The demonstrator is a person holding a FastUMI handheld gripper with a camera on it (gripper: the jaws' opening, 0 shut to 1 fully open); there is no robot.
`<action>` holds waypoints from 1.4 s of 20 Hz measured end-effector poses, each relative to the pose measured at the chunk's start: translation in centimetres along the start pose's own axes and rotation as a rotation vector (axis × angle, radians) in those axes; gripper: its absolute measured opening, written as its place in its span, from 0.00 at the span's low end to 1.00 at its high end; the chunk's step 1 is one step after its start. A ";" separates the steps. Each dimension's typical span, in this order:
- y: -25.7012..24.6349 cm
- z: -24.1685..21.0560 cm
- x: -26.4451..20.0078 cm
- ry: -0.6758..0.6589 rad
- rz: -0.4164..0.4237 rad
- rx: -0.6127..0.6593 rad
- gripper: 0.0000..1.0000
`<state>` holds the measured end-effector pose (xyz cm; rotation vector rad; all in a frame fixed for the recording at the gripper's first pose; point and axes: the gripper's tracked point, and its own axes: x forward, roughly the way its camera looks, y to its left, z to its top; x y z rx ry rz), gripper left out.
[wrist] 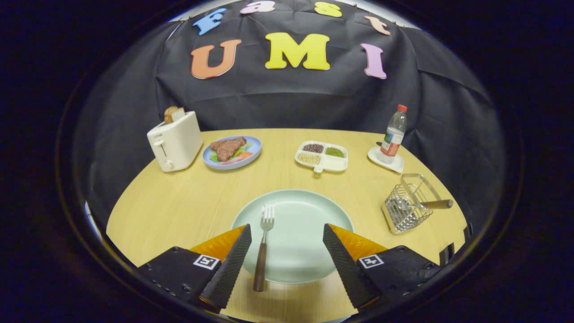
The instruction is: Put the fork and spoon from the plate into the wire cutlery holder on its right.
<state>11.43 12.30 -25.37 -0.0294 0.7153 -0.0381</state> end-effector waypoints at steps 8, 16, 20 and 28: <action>1.5 -3.8 3.9 0.206 -0.010 0.004 0.75; 3.5 -4.7 4.9 0.269 0.065 -0.013 0.23; 3.4 -4.6 5.0 0.260 0.076 -0.018 0.06; 2.6 -2.3 2.3 0.177 0.094 -0.026 0.01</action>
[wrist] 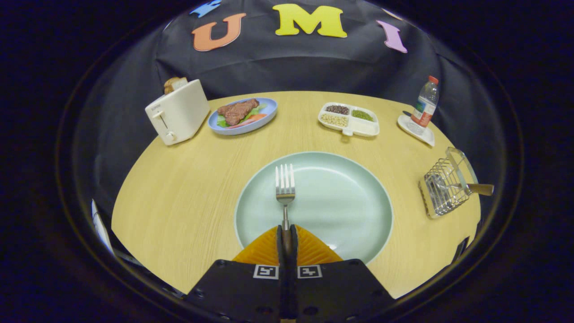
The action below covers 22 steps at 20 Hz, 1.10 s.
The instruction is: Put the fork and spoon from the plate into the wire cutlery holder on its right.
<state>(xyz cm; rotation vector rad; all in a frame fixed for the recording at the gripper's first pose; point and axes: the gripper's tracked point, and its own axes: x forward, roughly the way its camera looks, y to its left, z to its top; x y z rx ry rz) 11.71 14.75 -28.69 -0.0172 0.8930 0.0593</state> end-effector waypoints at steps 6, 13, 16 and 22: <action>-2.1 2.5 -5.4 -0.110 0.020 0.027 0.01; -6.8 5.4 -12.4 -0.272 0.033 0.063 0.01; -9.4 6.5 -15.1 -0.350 0.025 0.086 0.00; -15.6 7.2 -18.3 -0.425 -0.002 0.139 0.00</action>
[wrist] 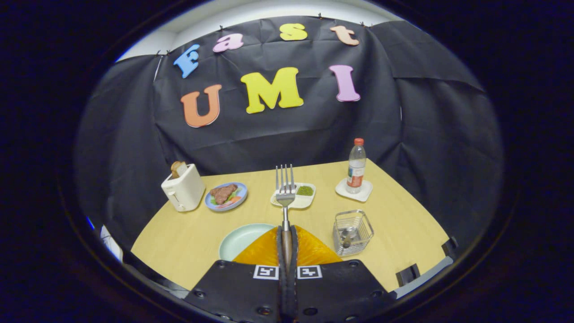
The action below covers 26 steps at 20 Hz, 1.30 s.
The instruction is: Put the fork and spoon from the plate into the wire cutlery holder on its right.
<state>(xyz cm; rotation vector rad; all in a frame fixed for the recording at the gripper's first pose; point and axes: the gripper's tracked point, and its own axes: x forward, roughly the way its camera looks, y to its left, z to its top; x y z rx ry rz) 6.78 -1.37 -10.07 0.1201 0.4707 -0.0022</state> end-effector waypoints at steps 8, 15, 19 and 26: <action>-8.8 1.9 -1.7 -0.059 -0.056 0.023 0.01; -13.9 0.3 0.3 -0.006 -0.071 0.020 0.01; -15.1 -1.8 2.5 0.054 -0.066 0.007 0.01; -14.4 -4.6 5.3 0.167 -0.049 -0.015 0.01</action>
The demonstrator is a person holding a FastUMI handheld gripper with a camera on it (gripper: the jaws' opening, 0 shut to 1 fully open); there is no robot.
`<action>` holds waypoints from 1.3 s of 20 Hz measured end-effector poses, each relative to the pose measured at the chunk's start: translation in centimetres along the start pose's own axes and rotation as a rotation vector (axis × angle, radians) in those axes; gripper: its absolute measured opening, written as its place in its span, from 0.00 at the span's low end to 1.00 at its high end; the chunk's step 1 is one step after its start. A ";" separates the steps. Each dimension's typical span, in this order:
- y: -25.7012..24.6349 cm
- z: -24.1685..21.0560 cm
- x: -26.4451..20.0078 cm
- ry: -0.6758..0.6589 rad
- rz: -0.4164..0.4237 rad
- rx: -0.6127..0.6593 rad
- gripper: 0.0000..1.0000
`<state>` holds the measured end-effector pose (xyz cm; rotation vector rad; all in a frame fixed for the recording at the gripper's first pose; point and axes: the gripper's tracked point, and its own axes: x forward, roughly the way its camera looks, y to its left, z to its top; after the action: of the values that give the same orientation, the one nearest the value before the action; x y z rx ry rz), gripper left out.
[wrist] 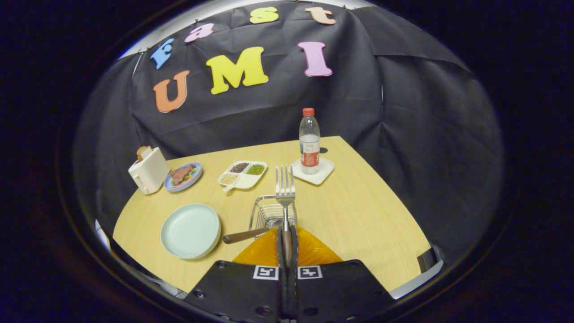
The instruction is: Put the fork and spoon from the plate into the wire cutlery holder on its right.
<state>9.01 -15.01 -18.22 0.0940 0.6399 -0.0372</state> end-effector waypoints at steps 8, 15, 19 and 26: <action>0.5 -0.3 0.5 0.047 0.006 0.000 0.05; 1.1 1.3 -0.5 -0.010 0.028 0.042 0.14; 1.6 3.3 -2.4 -0.111 0.022 0.045 0.41; 3.5 6.1 -7.4 -0.288 0.056 0.038 0.68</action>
<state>6.94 -12.09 -8.66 0.1407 0.3482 -0.0083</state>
